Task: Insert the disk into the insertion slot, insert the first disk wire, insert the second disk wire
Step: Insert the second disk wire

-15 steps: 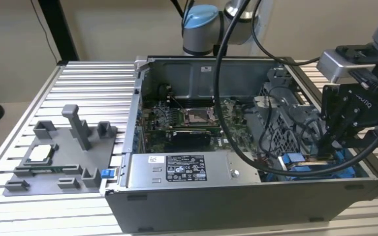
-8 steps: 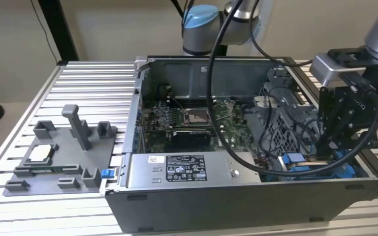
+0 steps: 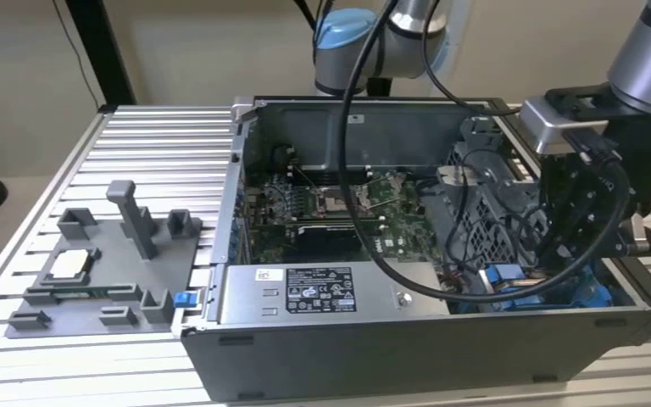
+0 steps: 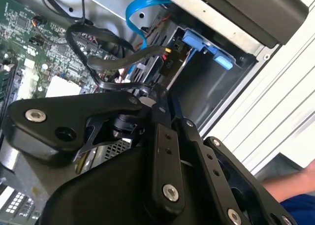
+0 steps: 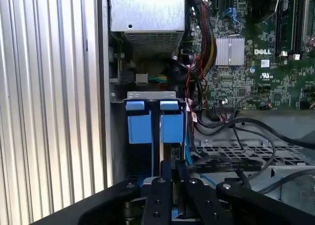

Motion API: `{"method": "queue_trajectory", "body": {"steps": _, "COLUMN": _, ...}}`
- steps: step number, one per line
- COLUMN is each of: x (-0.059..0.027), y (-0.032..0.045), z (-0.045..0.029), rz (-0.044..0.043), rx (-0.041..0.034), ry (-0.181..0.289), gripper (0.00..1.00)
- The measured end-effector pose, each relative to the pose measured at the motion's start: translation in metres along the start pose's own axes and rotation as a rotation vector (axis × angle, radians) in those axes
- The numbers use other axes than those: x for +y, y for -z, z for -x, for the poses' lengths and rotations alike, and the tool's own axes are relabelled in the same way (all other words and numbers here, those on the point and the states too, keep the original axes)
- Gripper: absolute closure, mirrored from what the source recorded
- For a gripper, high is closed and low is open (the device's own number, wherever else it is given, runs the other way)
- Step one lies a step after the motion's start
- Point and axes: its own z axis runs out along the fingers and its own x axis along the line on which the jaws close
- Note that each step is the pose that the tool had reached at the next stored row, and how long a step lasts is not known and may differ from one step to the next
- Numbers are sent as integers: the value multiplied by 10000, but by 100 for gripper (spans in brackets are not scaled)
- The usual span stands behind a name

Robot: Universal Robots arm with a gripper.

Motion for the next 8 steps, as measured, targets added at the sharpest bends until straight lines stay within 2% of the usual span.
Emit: {"method": "queue_trajectory", "body": {"steps": 8, "x": 81, "y": -33, "z": 27, "rz": -554, "rx": -17, "ry": -1, "gripper": 100}}
